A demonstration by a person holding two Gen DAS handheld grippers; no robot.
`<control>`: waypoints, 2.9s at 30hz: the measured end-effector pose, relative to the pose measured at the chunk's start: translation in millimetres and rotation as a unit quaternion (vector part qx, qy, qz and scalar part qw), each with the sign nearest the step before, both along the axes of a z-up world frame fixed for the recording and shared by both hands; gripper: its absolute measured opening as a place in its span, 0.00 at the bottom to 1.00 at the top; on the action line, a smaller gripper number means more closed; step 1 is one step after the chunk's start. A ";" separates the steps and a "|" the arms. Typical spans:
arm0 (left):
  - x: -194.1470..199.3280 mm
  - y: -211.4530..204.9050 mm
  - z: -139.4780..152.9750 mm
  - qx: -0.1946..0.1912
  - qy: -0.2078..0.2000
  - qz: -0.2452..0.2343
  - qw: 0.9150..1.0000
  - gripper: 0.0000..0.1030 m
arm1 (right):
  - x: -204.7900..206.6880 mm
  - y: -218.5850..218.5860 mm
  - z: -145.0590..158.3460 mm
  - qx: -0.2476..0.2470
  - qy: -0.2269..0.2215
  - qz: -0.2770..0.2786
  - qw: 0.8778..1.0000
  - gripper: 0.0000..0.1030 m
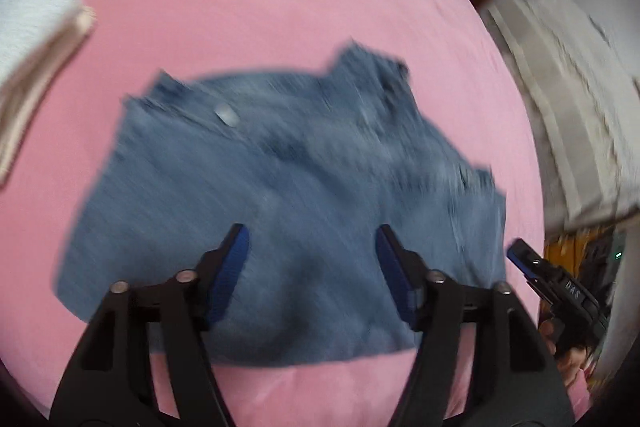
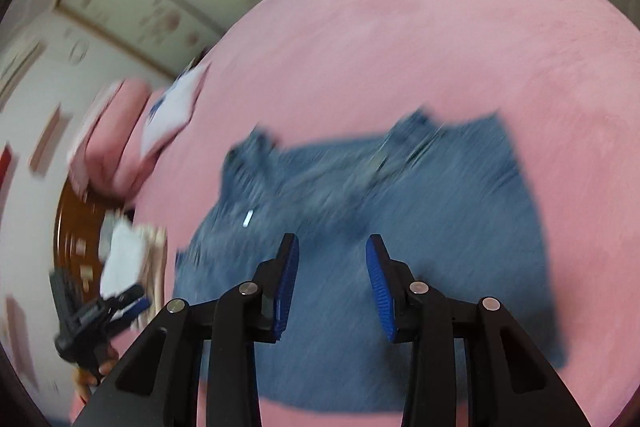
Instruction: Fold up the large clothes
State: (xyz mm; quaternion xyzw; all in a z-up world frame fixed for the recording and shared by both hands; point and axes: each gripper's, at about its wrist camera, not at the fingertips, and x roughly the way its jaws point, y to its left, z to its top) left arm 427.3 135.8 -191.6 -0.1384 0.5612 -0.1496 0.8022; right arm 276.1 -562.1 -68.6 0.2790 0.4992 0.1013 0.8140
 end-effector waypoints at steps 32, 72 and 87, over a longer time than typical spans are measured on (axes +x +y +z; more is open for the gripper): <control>-68.4 69.9 -90.8 0.247 0.012 0.035 0.968 0.01 | -143.0 -137.9 -39.4 -0.157 0.059 -0.106 0.980 0.00; 83.2 -56.4 -114.4 0.022 0.003 0.014 1.000 0.01 | -15.5 19.1 -40.8 -0.029 -0.004 0.081 0.996 0.00; 75.3 18.0 -98.7 0.080 -0.021 0.089 0.993 0.01 | -41.1 -176.3 -23.6 -0.145 0.001 -0.128 0.981 0.00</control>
